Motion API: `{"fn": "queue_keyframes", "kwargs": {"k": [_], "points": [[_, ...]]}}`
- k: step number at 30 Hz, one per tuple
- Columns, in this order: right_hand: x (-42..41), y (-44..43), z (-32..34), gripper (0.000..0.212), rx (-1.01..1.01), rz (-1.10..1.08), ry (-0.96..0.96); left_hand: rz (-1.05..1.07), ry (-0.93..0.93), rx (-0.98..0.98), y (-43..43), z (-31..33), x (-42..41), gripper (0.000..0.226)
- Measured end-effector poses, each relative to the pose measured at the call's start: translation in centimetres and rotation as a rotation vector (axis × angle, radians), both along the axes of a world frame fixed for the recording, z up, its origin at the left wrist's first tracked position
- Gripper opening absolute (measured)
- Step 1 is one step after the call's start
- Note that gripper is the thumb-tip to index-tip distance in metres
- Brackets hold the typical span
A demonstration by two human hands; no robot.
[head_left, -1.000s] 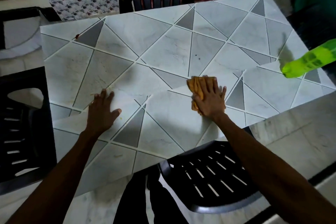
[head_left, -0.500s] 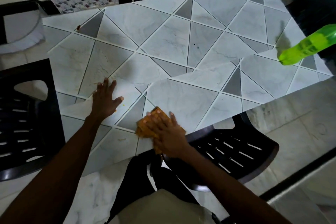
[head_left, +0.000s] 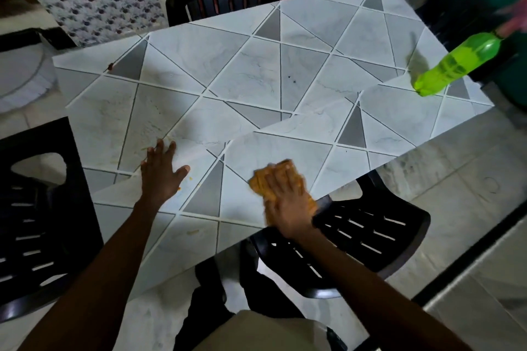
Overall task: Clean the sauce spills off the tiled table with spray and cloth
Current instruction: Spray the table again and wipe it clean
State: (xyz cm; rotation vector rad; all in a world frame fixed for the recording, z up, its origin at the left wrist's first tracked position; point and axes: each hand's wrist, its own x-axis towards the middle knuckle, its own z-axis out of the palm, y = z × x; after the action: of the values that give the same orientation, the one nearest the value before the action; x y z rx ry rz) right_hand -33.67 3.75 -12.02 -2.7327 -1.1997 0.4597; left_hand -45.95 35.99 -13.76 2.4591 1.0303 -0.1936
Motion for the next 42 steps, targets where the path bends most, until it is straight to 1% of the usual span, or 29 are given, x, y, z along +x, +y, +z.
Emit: {"fn": "queue_keyframes", "kwargs": {"k": [2,4,6,8,9,11,14,16,19,21,25,27,29,30,31,33,35,36,37,38,39,42], "points": [[-4.1,2.7,-0.3,0.068,0.024,0.124,0.005,-0.006,0.008,0.003,0.0,0.2,0.1,0.076],[-6.0,4.3,-0.4,0.070,0.010,0.232,-0.016,-0.013,0.012,-0.002,0.0,0.2,0.2,0.076],[-4.9,4.4,-0.4,0.068,0.009,0.290,-0.034,-0.009,0.011,-0.010,0.0,0.1,0.2,0.076],[-3.0,3.3,-0.2,0.067,-0.001,0.290,-0.064,-0.009,0.014,-0.013,0.0,0.0,0.0,0.076],[-1.8,2.4,-0.3,0.066,-0.014,0.233,-0.065,-0.008,0.013,-0.014,0.0,-0.1,-0.1,0.076],[1.4,0.7,-0.3,0.063,-0.032,0.012,-0.051,-0.005,0.008,-0.011,-0.2,0.0,0.0,0.076],[6.5,-1.4,-0.1,0.066,-0.060,-0.279,-0.038,-0.003,0.008,-0.016,-0.2,0.2,0.1,0.076],[8.5,-1.5,0.0,0.068,-0.052,-0.362,-0.012,-0.001,0.013,-0.017,-0.1,0.3,0.2,0.076],[6.9,0.2,0.0,0.069,-0.047,-0.414,-0.061,-0.013,0.023,-0.015,-0.1,0.3,0.0,0.075],[3.7,2.4,-0.1,0.067,-0.034,-0.297,-0.070,-0.013,0.018,-0.022,0.0,0.4,-0.1,0.075],[-4.8,5.7,-0.9,0.069,0.072,0.112,-0.020,-0.004,0.002,-0.030,-0.3,0.8,-0.1,0.075],[-6.5,4.5,-1.2,0.069,0.084,0.294,-0.008,0.005,0.000,-0.016,-0.5,0.8,0.0,0.074],[-5.5,1.7,-0.9,0.070,0.114,0.394,-0.018,0.013,-0.027,0.006,-0.7,0.8,-0.1,0.072],[-4.3,0.3,-0.8,0.070,0.103,0.395,-0.031,0.010,-0.045,0.018,-0.7,0.9,-0.2,0.070],[-2.8,-0.9,-0.5,0.070,0.072,0.351,-0.050,0.000,-0.065,0.026,-0.7,1.0,-0.3,0.068],[0.4,-1.1,-0.4,0.069,-0.010,0.136,-0.061,-0.030,-0.117,0.040,-0.7,1.3,-1.0,0.065],[2.2,2.0,-0.2,0.071,-0.028,-0.117,-0.058,-0.067,-0.162,0.066,-0.7,1.5,-2.1,0.063],[2.2,4.3,-0.2,0.072,-0.015,-0.203,-0.053,-0.074,-0.177,0.075,-0.7,1.6,-2.6,0.062],[1.5,7.0,-0.2,0.072,-0.006,-0.232,-0.043,-0.065,-0.193,0.077,-0.5,1.7,-3.3,0.060],[0.4,9.4,-0.2,0.072,0.004,-0.213,-0.038,-0.052,-0.212,0.078,-0.5,1.8,-3.8,0.056],[-1.1,11.4,-0.3,0.072,0.024,-0.149,-0.035,-0.036,-0.237,0.081,-0.4,1.9,-4.3,0.052],[-8.0,13.7,-0.2,0.071,0.094,0.161,-0.027,-0.030,-0.288,0.089,1.1,2.1,-6.2,0.044]]}}
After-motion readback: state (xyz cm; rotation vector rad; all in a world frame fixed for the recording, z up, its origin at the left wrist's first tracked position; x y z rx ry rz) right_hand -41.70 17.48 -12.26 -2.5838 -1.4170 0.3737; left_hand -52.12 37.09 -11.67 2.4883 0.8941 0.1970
